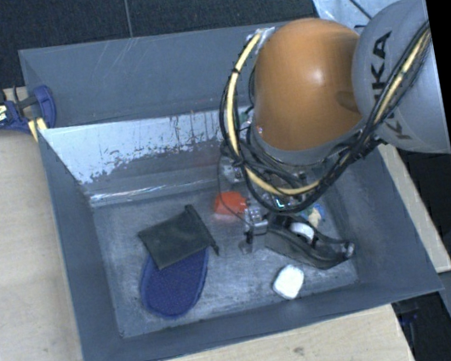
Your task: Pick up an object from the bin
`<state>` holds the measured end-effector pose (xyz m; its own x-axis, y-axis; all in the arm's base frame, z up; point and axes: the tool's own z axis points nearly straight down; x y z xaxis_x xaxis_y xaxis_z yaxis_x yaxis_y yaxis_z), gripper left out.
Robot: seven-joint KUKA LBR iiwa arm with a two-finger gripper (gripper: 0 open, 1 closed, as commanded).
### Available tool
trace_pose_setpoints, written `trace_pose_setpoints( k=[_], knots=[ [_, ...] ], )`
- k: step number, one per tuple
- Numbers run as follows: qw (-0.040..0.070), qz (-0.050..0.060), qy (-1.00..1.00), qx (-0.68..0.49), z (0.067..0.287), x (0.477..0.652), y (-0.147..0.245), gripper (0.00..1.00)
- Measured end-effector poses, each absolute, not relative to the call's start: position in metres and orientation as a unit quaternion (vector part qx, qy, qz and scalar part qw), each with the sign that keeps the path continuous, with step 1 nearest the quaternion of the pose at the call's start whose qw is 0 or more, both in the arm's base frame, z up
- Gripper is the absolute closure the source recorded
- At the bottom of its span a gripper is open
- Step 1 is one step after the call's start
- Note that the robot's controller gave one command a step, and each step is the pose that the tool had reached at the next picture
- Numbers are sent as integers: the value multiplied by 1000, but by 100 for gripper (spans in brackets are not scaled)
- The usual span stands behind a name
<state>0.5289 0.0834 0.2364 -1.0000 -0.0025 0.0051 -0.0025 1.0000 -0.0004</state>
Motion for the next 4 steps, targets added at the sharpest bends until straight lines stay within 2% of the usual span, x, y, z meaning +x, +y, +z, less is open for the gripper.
trace_pose_setpoints(
  k=[1, 2, 3, 4],
  knots=[
    [2, -1, -1000, -3, 156, 551, 153, 0],
    [-3, 0, -994, 111, 170, 585, 125, 0],
    [4, 1, -989, 149, 67, 571, 134, 0],
    [-6, -1, -989, 147, 73, 575, 135, 100]
  ],
)
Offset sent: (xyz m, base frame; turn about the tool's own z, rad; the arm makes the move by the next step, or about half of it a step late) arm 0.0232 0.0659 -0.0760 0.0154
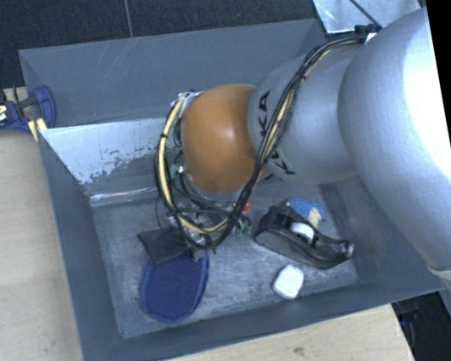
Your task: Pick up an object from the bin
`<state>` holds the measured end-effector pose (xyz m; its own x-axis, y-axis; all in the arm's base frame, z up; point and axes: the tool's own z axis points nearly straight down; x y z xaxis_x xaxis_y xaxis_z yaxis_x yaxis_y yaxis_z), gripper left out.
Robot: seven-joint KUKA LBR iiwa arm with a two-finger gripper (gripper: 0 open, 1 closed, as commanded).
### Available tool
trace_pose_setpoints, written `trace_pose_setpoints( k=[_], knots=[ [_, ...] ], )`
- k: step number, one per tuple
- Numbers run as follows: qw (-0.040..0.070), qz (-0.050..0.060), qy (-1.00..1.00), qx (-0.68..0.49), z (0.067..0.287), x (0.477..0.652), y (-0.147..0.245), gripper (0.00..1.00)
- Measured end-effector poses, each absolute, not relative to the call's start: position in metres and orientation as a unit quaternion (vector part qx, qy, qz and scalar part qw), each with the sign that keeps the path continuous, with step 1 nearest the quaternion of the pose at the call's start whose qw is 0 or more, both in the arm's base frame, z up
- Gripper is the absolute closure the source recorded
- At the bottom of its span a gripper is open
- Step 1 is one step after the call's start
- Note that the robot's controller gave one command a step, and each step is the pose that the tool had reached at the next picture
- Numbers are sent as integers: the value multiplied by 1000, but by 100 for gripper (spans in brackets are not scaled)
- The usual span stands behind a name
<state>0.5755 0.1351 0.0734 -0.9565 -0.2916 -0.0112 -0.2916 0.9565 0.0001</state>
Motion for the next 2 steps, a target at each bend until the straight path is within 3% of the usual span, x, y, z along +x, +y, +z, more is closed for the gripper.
trace_pose_setpoints(
  k=[2],
  knots=[
    [6, 0, 990, -141, 269, 559, 120, 100]
  ],
)
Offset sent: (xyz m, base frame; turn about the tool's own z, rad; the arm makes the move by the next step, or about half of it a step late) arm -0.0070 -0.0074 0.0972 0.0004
